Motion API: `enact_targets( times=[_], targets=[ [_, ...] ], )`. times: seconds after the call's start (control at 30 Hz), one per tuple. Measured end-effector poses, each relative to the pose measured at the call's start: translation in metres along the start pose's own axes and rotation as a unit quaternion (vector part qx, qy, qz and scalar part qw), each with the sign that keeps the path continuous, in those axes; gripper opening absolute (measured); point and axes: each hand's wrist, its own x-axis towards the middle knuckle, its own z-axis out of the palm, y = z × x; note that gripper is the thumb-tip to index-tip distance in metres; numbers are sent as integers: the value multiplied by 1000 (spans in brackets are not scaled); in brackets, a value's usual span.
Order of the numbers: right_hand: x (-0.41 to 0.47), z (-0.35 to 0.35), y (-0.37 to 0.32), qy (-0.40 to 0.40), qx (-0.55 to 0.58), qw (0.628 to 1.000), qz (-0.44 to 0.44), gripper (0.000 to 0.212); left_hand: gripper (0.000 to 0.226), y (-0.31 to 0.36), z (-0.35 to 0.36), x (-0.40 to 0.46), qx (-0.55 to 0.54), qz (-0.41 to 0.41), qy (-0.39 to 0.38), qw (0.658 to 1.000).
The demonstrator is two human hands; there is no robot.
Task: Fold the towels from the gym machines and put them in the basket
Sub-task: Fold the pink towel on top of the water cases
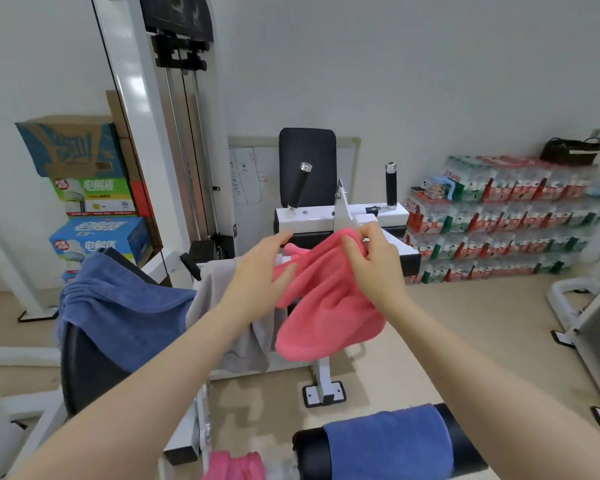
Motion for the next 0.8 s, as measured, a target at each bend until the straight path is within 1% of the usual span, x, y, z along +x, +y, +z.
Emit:
enact_targets(
  times=[0.07,0.1,0.2,0.27,0.3,0.33,0.43,0.53,0.63,0.67,0.73,0.8],
  targets=[
    [-31,-6,-2,4,14,1000,14,18,39,27,0,-16,-73,-13,-18,997],
    [-47,-9,-2,6,21,999,27,17,36,37,4,-25,-86,-16,-40,995],
    [-97,-21,2,8,51,996,67,17,34,60,25,-55,-78,-2,-136,988],
    [-124,-35,4,8,53,995,84,17,30,74,44,-74,-96,5,-196,976],
    [-135,-44,5,15,59,994,93,19,27,80,53,-82,-109,4,-204,973],
    [-143,-52,5,26,66,992,103,21,23,85,61,-89,-128,3,-195,972],
    [-158,-76,7,79,98,982,143,20,6,105,83,-97,-196,11,-149,969],
    [-166,-103,16,108,149,969,166,16,19,129,102,-89,-215,31,-147,965],
    [-171,-137,41,102,130,975,147,16,23,154,128,-78,-234,37,-162,958],
    [-170,-151,52,109,123,975,148,15,23,163,139,-74,-229,40,-178,956],
    [-167,-179,79,144,114,970,158,30,21,182,168,-62,-189,67,-207,958],
    [-159,-208,106,170,118,965,162,39,10,202,197,-48,-136,107,-213,962]
  ],
)
